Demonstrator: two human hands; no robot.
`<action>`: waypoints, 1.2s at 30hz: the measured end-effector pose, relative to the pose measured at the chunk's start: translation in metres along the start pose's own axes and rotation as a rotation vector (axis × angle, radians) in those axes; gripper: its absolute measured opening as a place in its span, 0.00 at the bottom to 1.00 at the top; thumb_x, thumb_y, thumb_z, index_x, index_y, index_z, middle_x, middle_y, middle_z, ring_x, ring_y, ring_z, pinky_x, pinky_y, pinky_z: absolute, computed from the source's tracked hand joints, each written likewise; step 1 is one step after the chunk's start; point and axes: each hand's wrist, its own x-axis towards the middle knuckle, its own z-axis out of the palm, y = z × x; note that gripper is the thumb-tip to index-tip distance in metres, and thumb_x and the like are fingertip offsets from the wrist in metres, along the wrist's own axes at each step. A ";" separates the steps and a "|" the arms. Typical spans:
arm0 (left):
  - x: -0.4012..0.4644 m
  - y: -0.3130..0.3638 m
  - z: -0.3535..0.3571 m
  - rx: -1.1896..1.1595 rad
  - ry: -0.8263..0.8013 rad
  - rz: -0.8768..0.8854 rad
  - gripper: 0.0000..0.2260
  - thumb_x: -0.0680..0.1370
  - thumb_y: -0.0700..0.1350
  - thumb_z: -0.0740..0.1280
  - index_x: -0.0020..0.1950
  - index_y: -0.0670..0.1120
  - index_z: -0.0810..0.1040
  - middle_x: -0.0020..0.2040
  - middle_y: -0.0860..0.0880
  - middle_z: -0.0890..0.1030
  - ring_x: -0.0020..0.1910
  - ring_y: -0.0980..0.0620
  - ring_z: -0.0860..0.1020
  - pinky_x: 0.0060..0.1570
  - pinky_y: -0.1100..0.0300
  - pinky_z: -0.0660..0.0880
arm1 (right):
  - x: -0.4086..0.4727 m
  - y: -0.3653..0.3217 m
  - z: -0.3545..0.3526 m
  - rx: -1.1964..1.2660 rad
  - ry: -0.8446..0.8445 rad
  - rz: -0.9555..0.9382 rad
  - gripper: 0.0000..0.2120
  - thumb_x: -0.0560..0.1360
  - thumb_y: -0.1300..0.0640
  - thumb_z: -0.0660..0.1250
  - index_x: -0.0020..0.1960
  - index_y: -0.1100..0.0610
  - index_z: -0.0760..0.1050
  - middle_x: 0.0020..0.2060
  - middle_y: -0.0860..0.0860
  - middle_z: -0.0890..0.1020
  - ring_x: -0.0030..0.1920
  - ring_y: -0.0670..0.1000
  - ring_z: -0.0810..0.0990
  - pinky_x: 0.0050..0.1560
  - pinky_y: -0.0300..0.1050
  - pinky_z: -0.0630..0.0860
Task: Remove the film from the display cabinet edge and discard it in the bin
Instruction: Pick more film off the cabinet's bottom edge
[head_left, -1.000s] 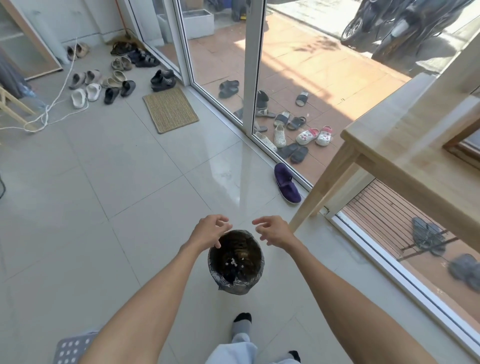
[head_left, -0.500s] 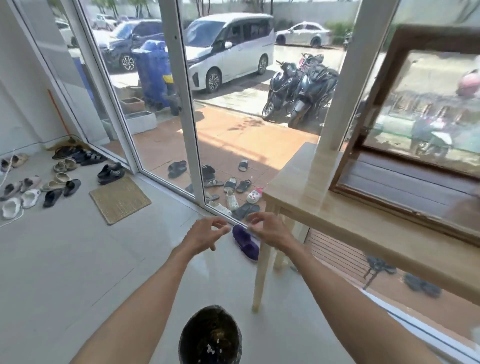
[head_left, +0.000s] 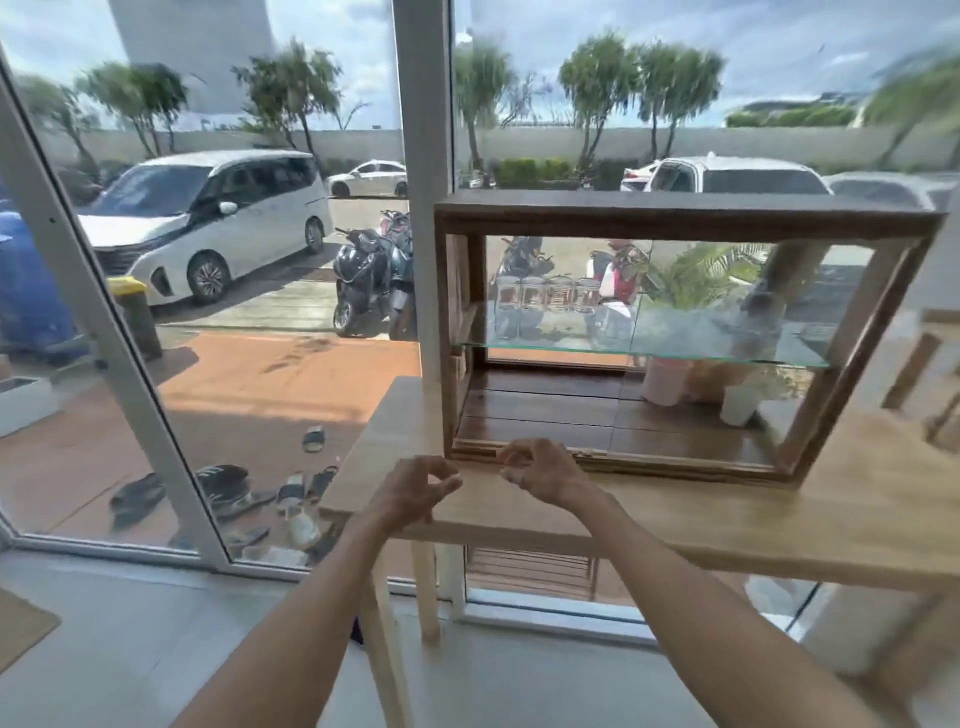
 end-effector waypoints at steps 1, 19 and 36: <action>0.008 0.010 0.007 -0.015 -0.018 0.016 0.07 0.79 0.50 0.71 0.54 0.50 0.84 0.54 0.53 0.84 0.33 0.53 0.85 0.39 0.59 0.80 | 0.000 0.009 -0.012 -0.012 0.026 0.025 0.12 0.74 0.57 0.72 0.57 0.52 0.84 0.49 0.49 0.85 0.55 0.50 0.83 0.60 0.42 0.76; 0.104 0.102 0.104 0.118 -0.008 0.165 0.11 0.79 0.52 0.70 0.59 0.52 0.84 0.50 0.53 0.86 0.42 0.46 0.85 0.51 0.53 0.79 | 0.018 0.100 -0.069 -0.213 0.178 0.225 0.16 0.77 0.50 0.68 0.64 0.48 0.80 0.57 0.57 0.84 0.60 0.56 0.81 0.63 0.47 0.76; 0.123 0.108 0.127 0.134 0.054 0.138 0.07 0.78 0.48 0.71 0.53 0.52 0.86 0.50 0.50 0.86 0.51 0.48 0.82 0.48 0.55 0.75 | 0.038 0.116 -0.063 -0.207 0.201 0.141 0.09 0.77 0.52 0.70 0.55 0.50 0.86 0.50 0.58 0.87 0.54 0.58 0.85 0.57 0.50 0.79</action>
